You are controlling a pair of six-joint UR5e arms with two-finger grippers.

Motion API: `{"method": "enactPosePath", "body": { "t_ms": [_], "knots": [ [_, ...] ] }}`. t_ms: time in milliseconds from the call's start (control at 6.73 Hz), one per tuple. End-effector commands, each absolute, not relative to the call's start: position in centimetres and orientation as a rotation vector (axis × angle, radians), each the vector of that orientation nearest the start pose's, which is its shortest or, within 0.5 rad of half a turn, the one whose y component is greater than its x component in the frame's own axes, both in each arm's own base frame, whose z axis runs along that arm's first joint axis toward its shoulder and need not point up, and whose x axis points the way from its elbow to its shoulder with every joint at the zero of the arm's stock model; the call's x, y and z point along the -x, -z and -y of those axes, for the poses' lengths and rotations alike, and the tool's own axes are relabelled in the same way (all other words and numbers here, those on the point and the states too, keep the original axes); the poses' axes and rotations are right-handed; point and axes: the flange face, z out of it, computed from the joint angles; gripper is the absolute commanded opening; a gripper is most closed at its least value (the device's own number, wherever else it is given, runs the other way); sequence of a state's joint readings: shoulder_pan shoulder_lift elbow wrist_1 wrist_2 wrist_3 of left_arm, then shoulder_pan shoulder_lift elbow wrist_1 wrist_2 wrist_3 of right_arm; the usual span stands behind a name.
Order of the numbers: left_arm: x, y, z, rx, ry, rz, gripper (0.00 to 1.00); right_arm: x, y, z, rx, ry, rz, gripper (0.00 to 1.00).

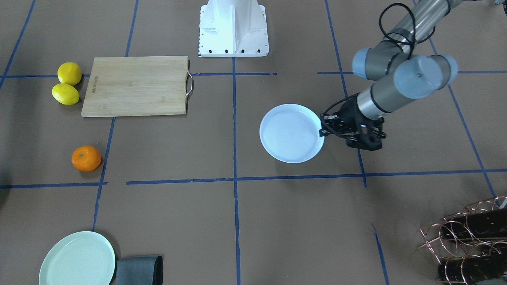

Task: Pick orange to plate
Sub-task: 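Push the white plate with the left gripper toward the table center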

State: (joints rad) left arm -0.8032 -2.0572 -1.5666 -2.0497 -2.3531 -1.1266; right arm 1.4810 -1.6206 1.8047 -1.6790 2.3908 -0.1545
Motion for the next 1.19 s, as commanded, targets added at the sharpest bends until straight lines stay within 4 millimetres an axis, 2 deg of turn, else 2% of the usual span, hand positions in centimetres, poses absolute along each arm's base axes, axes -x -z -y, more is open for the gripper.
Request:
{"method": "enactPosePath", "body": {
  "t_ms": [0, 149, 297, 446, 594, 743, 891, 1040],
  "knots": [
    [-51.3, -26.2, 48.0, 0.034, -0.004, -1.154, 0.00, -1.3, -56.9, 47.2, -0.102, 0.266, 0.868, 1.00],
    [-54.3, -26.2, 48.4, 0.020, 0.040, -1.165, 0.00, -1.2, -56.5, 47.1, -0.108, 0.268, 0.883, 1.00],
    [-55.6, -26.5, 47.7, -0.011, 0.044, -1.173, 0.00, -1.2, -56.5, 47.1, -0.108, 0.268, 0.883, 1.00],
    [-56.6, -26.6, 47.0, -0.006, 0.041, -1.167, 0.00, -0.2, -56.6, 47.1, -0.096, 0.286, 0.885, 1.00],
    [-56.6, -26.9, 47.0, -0.004, 0.042, -1.163, 0.20, 1.2, -56.3, 47.3, -0.070, 0.276, 0.886, 1.00],
    [-56.3, -27.0, 47.1, -0.011, 0.034, -1.164, 0.67, 4.2, -54.6, 47.9, -0.028, 0.245, 0.889, 1.00],
    [-55.2, -26.1, 47.1, -0.027, 0.036, -1.184, 0.90, 7.1, -52.1, 48.8, 0.002, 0.202, 0.893, 1.00],
    [-53.8, -25.9, 46.6, -0.038, 0.038, -1.200, 0.91, 10.1, -49.8, 49.6, 0.035, 0.163, 0.898, 1.00]
  ]
}}
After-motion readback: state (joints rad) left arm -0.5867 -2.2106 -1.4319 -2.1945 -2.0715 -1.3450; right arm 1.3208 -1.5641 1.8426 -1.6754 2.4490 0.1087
